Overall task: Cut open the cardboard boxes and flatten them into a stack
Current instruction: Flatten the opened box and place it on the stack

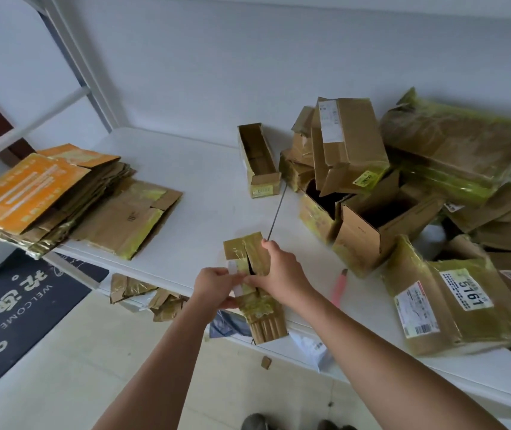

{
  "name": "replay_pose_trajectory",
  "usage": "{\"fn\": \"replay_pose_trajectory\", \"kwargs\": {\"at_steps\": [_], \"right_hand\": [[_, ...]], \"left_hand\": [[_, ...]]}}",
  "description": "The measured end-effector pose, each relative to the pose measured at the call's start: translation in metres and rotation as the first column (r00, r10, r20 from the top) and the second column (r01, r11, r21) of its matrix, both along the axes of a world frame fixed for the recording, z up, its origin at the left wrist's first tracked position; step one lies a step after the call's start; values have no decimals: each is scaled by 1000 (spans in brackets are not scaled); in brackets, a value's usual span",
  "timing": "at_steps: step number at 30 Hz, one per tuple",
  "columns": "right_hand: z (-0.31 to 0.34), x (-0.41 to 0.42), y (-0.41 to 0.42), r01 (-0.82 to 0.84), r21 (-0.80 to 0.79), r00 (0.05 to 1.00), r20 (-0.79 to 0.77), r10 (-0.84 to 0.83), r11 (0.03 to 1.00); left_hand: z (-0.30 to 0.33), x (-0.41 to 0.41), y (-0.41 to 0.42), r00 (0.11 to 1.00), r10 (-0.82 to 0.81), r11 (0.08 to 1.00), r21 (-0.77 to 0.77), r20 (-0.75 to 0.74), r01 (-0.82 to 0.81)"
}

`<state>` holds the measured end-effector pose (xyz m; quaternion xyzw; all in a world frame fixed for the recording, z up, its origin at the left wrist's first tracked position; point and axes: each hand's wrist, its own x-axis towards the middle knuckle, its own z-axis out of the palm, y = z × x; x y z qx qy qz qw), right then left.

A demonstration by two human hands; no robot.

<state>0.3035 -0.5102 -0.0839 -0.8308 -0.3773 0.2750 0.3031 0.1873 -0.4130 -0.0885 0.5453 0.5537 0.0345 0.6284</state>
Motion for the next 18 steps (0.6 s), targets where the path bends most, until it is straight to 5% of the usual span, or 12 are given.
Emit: {"fn": "replay_pose_trajectory", "kwargs": {"at_steps": [18], "right_hand": [[-7, 36, -20, 90, 99, 886, -461, -35, 991]], "left_hand": [[-6, 5, -9, 999, 25, 989, 148, -28, -20]]}}
